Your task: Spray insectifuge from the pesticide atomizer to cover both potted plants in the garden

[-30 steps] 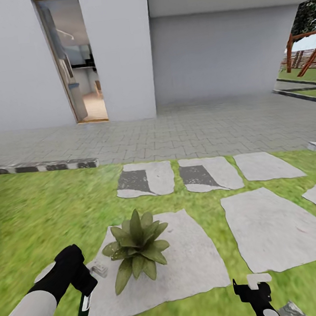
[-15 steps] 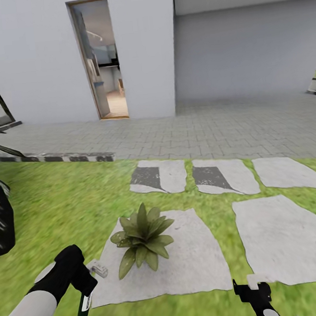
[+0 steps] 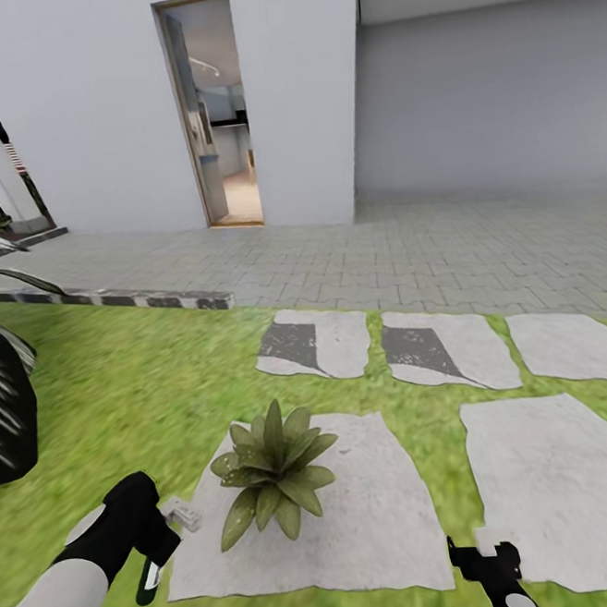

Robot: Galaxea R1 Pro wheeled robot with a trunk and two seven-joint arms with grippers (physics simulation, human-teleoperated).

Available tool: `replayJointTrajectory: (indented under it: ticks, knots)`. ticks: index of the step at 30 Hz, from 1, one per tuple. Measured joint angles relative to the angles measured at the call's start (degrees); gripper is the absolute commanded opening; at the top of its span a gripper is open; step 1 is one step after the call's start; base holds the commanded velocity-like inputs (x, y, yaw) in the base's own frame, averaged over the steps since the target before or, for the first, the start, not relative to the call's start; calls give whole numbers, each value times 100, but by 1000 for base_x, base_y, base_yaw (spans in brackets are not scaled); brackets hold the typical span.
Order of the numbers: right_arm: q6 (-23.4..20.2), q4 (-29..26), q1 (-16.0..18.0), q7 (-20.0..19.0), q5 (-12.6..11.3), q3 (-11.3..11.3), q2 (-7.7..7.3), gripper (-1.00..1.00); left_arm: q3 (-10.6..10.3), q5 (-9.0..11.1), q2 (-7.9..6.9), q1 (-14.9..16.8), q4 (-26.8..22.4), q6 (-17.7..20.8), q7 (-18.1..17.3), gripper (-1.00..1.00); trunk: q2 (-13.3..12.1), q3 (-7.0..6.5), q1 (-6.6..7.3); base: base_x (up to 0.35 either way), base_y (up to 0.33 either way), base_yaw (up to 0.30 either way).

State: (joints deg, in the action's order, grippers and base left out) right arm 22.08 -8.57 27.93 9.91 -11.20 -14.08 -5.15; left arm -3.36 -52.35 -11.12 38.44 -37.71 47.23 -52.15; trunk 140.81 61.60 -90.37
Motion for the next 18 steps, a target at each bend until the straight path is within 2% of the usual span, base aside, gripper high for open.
replayJointTrajectory:
  ticks: [7,11,18]
  knots:
    - [-1,4,0,0,1,0,0,100,15,62,23,2,168,1,40,-100,0,0,0,1,0,224]
    - [0,4,-1,-11,3,0,-4,100,21,73,34,3,194,1,35,-100,0,0,0,0,-67,26]
    - [2,21,-1,-15,10,0,-36,100,37,75,36,3,197,3,32,-100,0,0,0,43,-248,2]
